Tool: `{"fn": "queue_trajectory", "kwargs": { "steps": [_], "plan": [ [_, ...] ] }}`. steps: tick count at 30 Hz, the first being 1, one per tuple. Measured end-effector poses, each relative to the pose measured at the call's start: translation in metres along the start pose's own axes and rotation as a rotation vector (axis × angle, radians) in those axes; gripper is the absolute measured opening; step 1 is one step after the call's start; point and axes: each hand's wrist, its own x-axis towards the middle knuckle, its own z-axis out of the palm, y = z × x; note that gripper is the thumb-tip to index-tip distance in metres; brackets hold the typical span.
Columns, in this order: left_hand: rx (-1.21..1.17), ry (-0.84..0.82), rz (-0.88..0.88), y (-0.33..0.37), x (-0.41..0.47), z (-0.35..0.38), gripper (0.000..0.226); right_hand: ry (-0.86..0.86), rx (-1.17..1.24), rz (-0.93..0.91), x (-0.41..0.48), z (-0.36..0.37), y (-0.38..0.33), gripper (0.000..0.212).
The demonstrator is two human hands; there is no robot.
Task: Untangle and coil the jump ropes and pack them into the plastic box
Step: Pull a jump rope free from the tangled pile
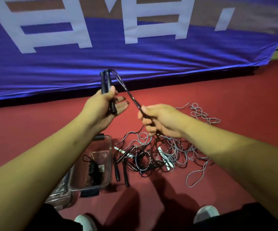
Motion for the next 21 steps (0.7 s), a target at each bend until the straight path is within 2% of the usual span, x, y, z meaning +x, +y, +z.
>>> {"fn": "queue_trajectory", "kwargs": {
  "steps": [4, 8, 11, 15, 21],
  "plan": [
    [-0.139, -0.015, 0.044, -0.006, 0.004, 0.005, 0.019, -0.038, 0.047, 0.102, 0.003, 0.033, 0.007, 0.030],
    [-0.274, -0.012, -0.049, -0.014, 0.003, 0.009, 0.036, 0.048, -0.004, 0.154, 0.006, 0.050, 0.017, 0.033],
    [-0.206, -0.031, -0.079, -0.014, -0.001, 0.011, 0.042, 0.094, -0.084, 0.146, 0.006, 0.054, 0.015, 0.033],
    [-0.078, -0.066, -0.060, -0.015, -0.003, 0.013, 0.028, 0.101, -0.171, 0.162, 0.005, 0.059, 0.011, 0.033],
    [-0.061, -0.041, -0.082, -0.017, -0.005, 0.017, 0.027, 0.055, -0.323, 0.146, 0.000, 0.059, 0.001, 0.032]
  ]
}}
